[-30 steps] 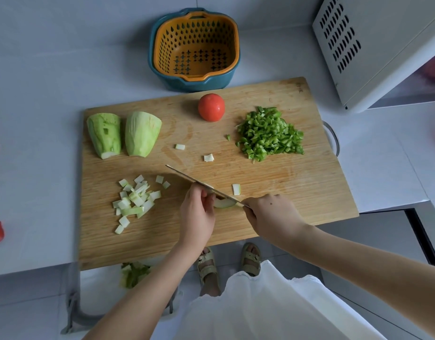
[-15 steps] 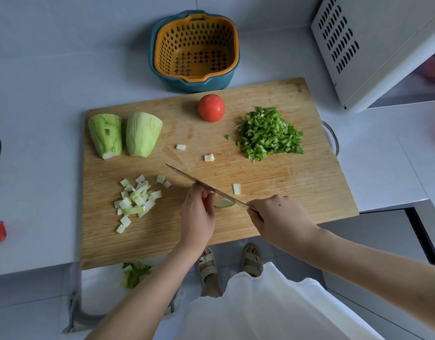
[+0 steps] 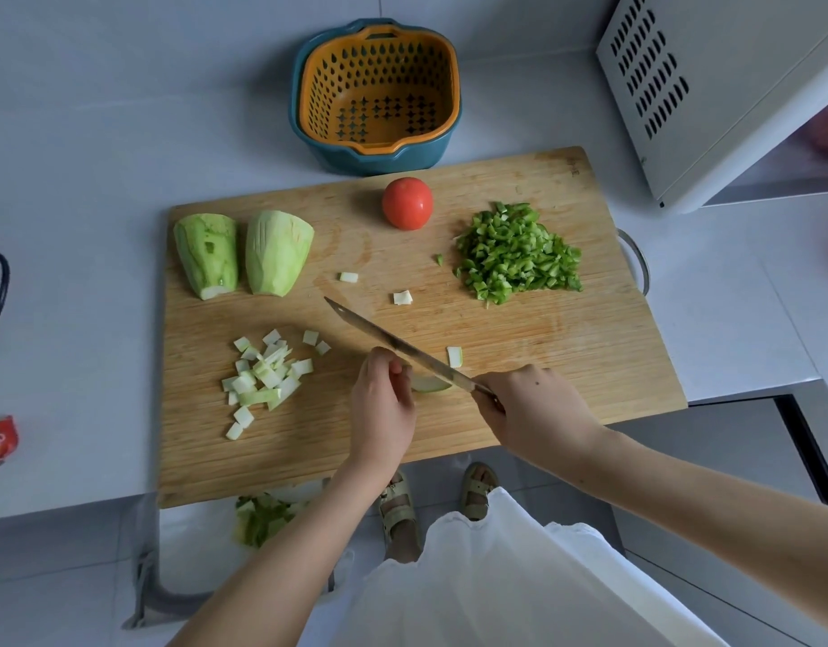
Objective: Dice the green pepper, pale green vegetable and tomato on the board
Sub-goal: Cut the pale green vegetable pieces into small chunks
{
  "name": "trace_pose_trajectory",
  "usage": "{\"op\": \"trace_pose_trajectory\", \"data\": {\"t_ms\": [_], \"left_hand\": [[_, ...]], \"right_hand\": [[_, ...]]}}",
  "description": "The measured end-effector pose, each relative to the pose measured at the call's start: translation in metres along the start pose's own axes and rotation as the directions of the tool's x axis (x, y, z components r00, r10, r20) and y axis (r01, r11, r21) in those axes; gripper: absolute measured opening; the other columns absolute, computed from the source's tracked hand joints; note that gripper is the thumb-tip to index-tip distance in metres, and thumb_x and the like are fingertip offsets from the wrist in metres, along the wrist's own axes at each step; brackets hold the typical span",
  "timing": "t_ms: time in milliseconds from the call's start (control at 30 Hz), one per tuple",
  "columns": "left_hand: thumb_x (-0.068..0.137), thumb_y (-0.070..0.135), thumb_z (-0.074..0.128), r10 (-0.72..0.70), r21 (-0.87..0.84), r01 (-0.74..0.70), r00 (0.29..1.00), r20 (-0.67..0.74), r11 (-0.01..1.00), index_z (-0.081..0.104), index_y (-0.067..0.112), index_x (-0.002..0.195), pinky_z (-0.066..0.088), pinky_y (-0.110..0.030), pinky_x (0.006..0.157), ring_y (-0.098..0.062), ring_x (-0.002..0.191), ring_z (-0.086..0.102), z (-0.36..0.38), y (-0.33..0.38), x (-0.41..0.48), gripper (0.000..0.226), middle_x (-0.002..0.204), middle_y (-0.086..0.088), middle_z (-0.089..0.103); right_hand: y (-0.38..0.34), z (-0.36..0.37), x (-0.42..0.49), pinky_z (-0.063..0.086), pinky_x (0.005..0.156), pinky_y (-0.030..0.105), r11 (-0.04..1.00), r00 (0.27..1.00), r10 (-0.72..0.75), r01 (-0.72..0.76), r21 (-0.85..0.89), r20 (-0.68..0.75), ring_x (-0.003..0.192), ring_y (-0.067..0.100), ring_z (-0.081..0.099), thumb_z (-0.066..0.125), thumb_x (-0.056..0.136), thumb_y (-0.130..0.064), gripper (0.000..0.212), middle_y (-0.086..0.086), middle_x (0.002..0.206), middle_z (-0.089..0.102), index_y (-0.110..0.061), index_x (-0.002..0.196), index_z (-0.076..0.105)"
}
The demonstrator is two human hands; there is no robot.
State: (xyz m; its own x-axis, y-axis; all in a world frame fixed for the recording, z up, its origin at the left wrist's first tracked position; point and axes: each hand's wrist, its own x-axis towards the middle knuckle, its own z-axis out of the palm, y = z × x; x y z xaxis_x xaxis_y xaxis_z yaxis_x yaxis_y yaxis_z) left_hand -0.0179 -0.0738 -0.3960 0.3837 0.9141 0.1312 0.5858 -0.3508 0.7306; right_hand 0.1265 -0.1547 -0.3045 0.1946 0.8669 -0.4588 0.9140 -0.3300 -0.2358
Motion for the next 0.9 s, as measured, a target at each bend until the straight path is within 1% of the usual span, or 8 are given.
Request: {"op": "trace_pose_trajectory", "data": {"t_ms": [167,333,433,533,600,700,800,900], "left_hand": [[0.080,-0.011,0.061,0.034,0.014,-0.034,0.999,-0.014,0.999,0.053,0.002,0.080,0.037,-0.003,0.057,-0.012,0.064,0.051,0.000,0.001,0.000,0.015,0.073,0.000,0.052],[0.081,-0.007,0.062,0.018,0.004,-0.018,1.000,-0.014,1.000,0.053,0.003,0.081,0.034,-0.006,0.057,-0.011,0.064,0.051,-0.001,0.002,0.001,0.014,0.075,0.003,0.050],[0.087,0.009,0.064,-0.116,-0.081,0.117,0.993,0.014,0.990,0.046,0.010,0.083,0.036,-0.017,0.055,-0.014,0.060,0.054,-0.004,0.007,-0.001,0.018,0.070,0.001,0.051],[0.087,0.023,0.065,-0.264,-0.069,0.271,0.959,0.104,0.960,0.041,0.012,0.090,0.036,-0.018,0.052,-0.009,0.058,0.051,-0.004,0.022,-0.002,0.026,0.067,0.005,0.051],[0.086,0.021,0.066,-0.334,-0.034,0.341,0.933,0.134,0.940,0.041,0.012,0.092,0.040,-0.020,0.053,-0.009,0.060,0.054,-0.003,0.026,0.002,0.027,0.070,0.007,0.053],[0.085,0.013,0.068,-0.450,-0.153,0.473,0.878,0.161,0.868,0.045,0.010,0.084,0.054,-0.033,0.052,-0.018,0.059,0.066,-0.007,0.025,0.011,0.023,0.075,-0.003,0.060],[0.085,0.006,0.067,-0.470,-0.261,0.509,0.860,0.197,0.821,0.047,0.010,0.077,0.046,-0.016,0.043,-0.017,0.056,0.068,-0.014,0.026,0.012,0.022,0.078,-0.010,0.063],[0.086,0.003,0.064,-0.464,-0.308,0.508,0.861,0.207,0.804,0.048,0.013,0.074,0.043,-0.011,0.044,-0.016,0.057,0.068,-0.018,0.028,0.012,0.023,0.077,-0.008,0.063]], "right_hand": [[0.002,-0.005,-0.007,0.025,0.042,0.025,0.997,1.000,-0.022,0.023,-0.069,0.008,0.047,0.014,0.032,0.030,0.099,-0.029,0.028,-0.001,0.068,0.047,-0.020,0.089,0.055],[0.001,-0.005,-0.005,0.023,0.043,0.024,0.996,0.999,-0.044,0.044,-0.074,0.004,0.049,0.016,0.035,0.030,0.099,-0.029,0.028,-0.004,0.061,0.040,-0.020,0.087,0.054],[0.004,-0.010,0.000,0.023,0.043,0.023,0.998,0.999,-0.042,0.041,-0.043,-0.014,0.057,0.023,0.042,0.033,0.098,-0.029,0.027,-0.006,0.057,0.036,-0.020,0.082,0.052],[0.006,-0.014,0.007,0.025,0.044,0.026,0.999,0.999,-0.031,0.031,0.007,-0.025,0.056,0.024,0.043,0.035,0.098,-0.027,0.028,-0.004,0.056,0.038,-0.016,0.076,0.048],[0.006,-0.015,0.008,0.026,0.044,0.026,0.999,0.999,-0.032,0.033,0.027,-0.020,0.054,0.022,0.043,0.036,0.098,-0.027,0.029,-0.004,0.055,0.039,-0.014,0.074,0.049],[0.003,-0.014,0.006,0.024,0.043,0.026,0.999,0.999,-0.041,0.041,0.034,-0.015,0.050,0.020,0.038,0.036,0.098,-0.026,0.029,-0.004,0.054,0.038,-0.015,0.074,0.047],[0.001,-0.013,0.002,0.022,0.042,0.025,0.998,0.999,-0.047,0.048,0.032,-0.022,0.047,0.018,0.035,0.036,0.098,-0.026,0.027,-0.004,0.053,0.037,-0.018,0.073,0.045],[0.001,-0.013,0.000,0.023,0.043,0.025,0.997,0.997,-0.073,0.074,0.011,-0.032,0.052,0.023,0.041,0.034,0.098,-0.028,0.025,-0.004,0.055,0.038,-0.020,0.076,0.044]]}}
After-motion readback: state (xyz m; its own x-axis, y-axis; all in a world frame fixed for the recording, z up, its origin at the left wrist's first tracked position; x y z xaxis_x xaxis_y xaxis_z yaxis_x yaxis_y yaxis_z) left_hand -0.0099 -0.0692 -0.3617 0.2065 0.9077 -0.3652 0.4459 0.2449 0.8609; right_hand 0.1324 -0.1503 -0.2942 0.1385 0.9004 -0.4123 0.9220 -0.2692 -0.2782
